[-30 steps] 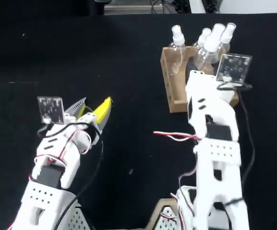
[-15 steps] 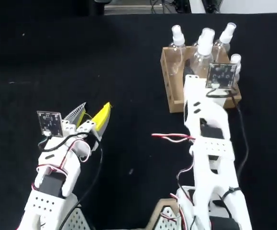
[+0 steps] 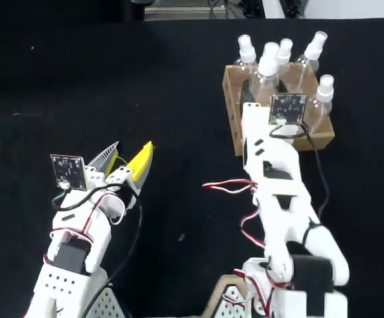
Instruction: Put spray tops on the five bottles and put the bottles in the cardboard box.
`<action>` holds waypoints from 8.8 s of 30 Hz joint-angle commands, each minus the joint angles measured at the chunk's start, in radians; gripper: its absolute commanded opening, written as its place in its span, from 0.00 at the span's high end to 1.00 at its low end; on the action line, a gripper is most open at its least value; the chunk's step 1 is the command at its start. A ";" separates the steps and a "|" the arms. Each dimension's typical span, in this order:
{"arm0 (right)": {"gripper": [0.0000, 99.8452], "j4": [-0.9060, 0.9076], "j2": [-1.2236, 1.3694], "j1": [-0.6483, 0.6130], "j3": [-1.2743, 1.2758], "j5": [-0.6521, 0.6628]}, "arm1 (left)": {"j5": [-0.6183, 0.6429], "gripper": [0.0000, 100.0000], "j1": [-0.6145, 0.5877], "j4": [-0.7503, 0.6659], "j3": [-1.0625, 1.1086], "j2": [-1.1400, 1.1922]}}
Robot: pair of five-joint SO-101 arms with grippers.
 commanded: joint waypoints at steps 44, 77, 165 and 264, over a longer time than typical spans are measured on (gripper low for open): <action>0.97 -0.353 0.409 0.003 -0.002 0.009 | 0.008 0.77 0.002 0.003 0.022 -0.017; 0.76 -0.359 0.400 0.002 0.047 0.009 | 0.008 0.77 -0.002 -0.002 0.024 -0.017; 0.99 1.717 -1.636 -0.133 0.556 0.187 | -0.147 0.66 -0.127 0.792 -0.677 0.856; 0.99 1.895 -1.635 0.204 0.558 -0.048 | -0.262 0.97 -0.127 0.867 0.015 -0.155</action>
